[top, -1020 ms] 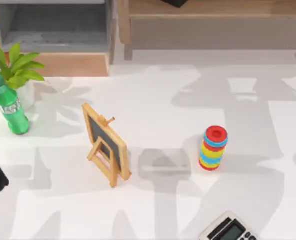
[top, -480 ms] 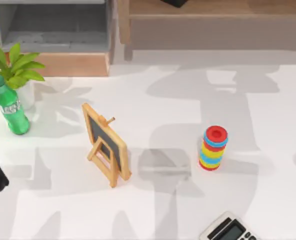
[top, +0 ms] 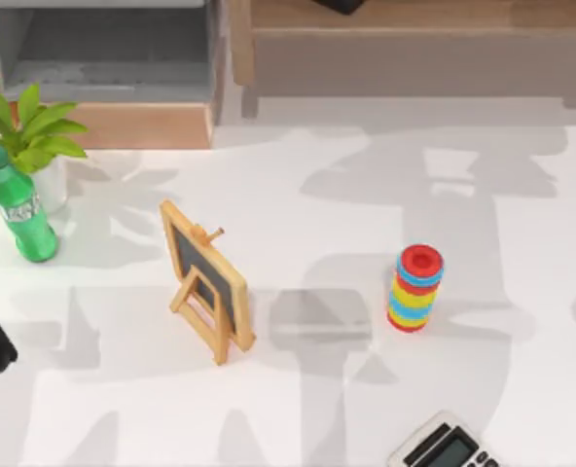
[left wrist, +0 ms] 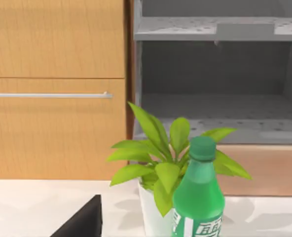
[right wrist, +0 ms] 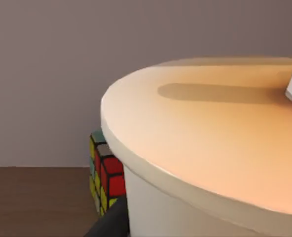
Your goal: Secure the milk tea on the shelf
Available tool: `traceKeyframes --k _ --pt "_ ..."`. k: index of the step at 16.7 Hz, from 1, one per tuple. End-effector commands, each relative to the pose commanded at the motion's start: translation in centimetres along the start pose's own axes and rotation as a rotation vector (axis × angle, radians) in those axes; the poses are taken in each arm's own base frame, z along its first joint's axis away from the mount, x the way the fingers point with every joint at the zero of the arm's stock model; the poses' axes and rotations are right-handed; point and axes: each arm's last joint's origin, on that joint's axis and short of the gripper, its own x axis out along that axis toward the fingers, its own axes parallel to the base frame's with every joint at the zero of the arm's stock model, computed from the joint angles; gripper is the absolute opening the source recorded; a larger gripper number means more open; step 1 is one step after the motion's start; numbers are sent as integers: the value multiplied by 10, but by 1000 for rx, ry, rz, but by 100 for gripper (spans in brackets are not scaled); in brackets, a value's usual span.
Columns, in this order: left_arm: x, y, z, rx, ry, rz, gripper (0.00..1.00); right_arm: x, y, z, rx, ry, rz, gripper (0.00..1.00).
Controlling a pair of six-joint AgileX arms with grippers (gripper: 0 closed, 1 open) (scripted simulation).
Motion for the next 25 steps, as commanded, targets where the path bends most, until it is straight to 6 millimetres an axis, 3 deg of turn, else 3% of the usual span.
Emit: traceKeyframes --k 4,7,13,19,25 --pt "0 0 0 0 0 0 100 0 13 -12 5 -1 -14 0" --pt "0 0 0 0 0 0 100 13 18 -17 21 -8 8 0" --pt "0 0 0 0 0 0 100 49 3 -17 46 -16 60 0" --pt "0 0 0 0 0 0 100 53 -1 -17 51 -13 67 0" --pt "0 0 0 0 0 0 100 53 -1 -17 51 -13 67 45"
